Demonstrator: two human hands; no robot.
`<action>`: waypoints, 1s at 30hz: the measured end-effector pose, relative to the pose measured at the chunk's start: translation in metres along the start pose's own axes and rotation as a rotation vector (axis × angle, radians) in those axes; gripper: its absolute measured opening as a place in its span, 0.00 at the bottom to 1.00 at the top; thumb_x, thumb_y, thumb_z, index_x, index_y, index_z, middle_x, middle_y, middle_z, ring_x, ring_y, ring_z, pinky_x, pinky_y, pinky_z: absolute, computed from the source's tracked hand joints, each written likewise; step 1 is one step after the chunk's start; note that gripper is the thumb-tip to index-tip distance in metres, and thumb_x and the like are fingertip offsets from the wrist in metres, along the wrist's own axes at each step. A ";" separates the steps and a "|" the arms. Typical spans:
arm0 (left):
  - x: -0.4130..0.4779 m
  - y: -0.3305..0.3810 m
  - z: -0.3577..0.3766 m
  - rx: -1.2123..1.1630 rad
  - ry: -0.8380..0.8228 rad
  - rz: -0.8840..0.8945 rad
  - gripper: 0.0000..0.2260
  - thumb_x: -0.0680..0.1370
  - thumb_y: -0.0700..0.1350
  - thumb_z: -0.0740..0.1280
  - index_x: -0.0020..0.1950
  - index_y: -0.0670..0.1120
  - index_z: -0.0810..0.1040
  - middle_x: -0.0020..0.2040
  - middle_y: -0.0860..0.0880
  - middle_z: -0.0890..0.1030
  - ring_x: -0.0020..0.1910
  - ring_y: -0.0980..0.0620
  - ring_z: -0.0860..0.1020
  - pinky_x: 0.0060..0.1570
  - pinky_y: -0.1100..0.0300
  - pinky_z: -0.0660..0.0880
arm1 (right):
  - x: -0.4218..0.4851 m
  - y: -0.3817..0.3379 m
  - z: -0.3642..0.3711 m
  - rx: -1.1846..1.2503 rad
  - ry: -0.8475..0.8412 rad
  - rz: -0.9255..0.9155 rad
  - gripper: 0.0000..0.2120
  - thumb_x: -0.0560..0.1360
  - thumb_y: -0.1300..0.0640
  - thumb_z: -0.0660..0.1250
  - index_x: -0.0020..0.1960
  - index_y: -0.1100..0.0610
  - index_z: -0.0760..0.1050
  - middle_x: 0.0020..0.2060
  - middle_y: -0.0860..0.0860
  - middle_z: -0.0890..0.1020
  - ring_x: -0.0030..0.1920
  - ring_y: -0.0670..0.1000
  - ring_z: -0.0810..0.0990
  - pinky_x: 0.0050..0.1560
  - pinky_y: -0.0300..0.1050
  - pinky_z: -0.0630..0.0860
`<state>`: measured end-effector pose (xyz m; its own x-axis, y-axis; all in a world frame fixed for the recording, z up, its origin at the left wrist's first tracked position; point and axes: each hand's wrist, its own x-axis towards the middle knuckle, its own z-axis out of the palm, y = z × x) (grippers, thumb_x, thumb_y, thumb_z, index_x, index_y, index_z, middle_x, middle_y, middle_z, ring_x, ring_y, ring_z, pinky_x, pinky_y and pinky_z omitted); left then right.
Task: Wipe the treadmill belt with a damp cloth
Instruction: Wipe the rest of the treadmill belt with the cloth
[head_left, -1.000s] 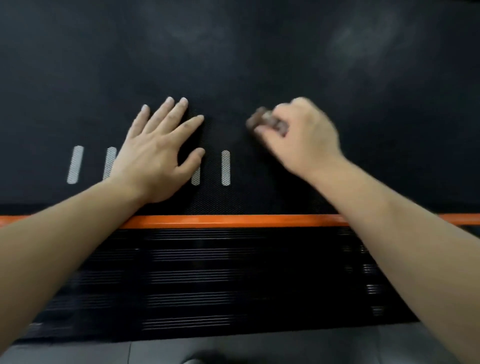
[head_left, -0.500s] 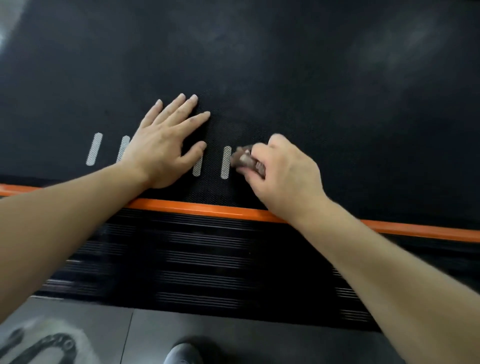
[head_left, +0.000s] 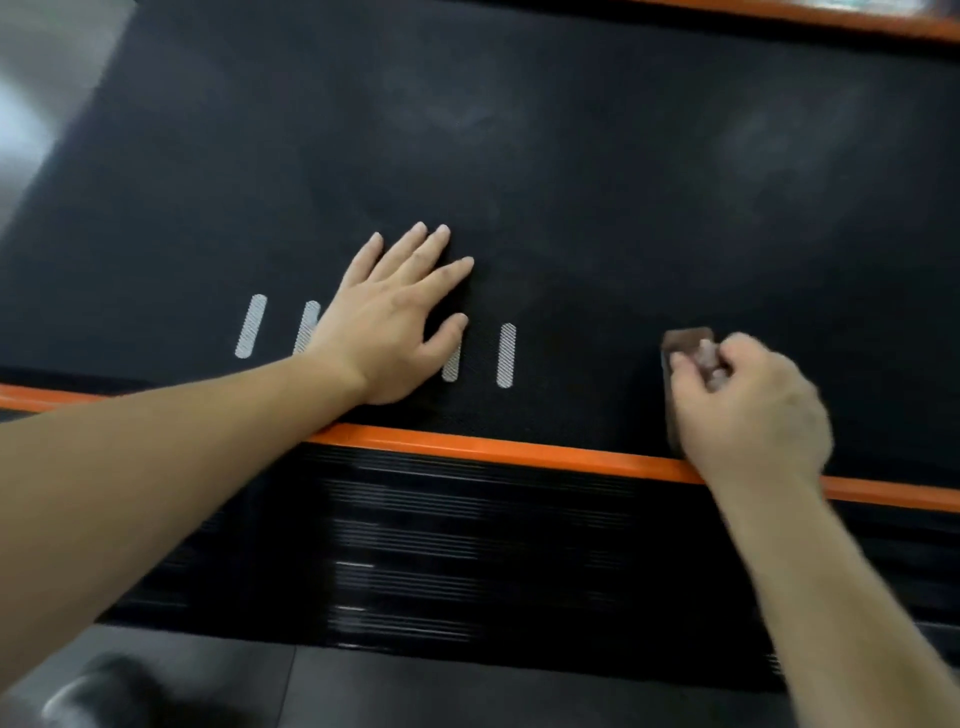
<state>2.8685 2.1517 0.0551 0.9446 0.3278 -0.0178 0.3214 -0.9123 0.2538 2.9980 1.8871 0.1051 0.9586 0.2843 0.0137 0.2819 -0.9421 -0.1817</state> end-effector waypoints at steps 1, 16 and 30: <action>0.000 -0.001 0.000 -0.005 0.002 0.009 0.29 0.80 0.61 0.50 0.81 0.55 0.60 0.84 0.50 0.53 0.83 0.52 0.46 0.80 0.46 0.41 | -0.010 -0.015 0.005 -0.025 0.024 0.017 0.13 0.78 0.44 0.63 0.47 0.54 0.73 0.46 0.59 0.78 0.42 0.62 0.76 0.40 0.48 0.65; -0.029 -0.126 -0.032 -0.009 -0.100 0.345 0.30 0.81 0.62 0.48 0.82 0.54 0.61 0.84 0.49 0.52 0.83 0.52 0.46 0.80 0.53 0.43 | -0.033 -0.171 0.055 0.164 -0.084 -0.465 0.13 0.75 0.43 0.69 0.40 0.50 0.71 0.39 0.47 0.69 0.39 0.53 0.74 0.38 0.44 0.66; -0.026 -0.128 -0.025 -0.063 -0.008 0.389 0.32 0.80 0.61 0.52 0.78 0.43 0.68 0.81 0.45 0.61 0.82 0.48 0.54 0.81 0.50 0.49 | -0.001 -0.164 0.044 0.035 0.134 -0.143 0.12 0.76 0.43 0.67 0.42 0.52 0.74 0.40 0.52 0.72 0.44 0.60 0.77 0.38 0.47 0.67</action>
<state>2.8013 2.2664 0.0475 0.9956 -0.0414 0.0839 -0.0650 -0.9511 0.3018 2.9488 2.0494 0.0919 0.9061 0.3866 0.1721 0.4166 -0.8862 -0.2026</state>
